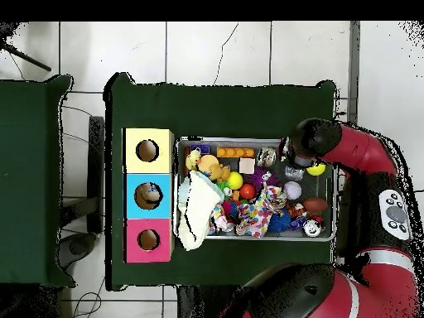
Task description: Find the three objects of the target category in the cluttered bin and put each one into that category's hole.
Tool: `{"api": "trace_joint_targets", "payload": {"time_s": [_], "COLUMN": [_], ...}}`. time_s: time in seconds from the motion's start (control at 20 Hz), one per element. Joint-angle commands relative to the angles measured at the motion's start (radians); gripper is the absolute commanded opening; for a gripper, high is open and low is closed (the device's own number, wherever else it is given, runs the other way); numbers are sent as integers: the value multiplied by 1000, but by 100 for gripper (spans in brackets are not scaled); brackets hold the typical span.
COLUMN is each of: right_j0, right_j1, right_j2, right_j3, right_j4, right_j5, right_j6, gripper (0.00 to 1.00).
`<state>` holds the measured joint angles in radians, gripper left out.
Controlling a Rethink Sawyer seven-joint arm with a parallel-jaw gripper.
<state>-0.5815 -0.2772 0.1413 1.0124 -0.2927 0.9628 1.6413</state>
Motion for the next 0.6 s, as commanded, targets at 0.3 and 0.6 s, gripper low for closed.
{"api": "trace_joint_targets", "payload": {"time_s": [0.3, 0.6], "right_j0": [-5, 38], "right_j1": [3, -7], "right_j2": [27, -40], "right_j3": [108, 139], "right_j4": [-70, -109], "right_j5": [-103, -143], "right_j6": [-77, 31], "gripper": [100, 100]}}
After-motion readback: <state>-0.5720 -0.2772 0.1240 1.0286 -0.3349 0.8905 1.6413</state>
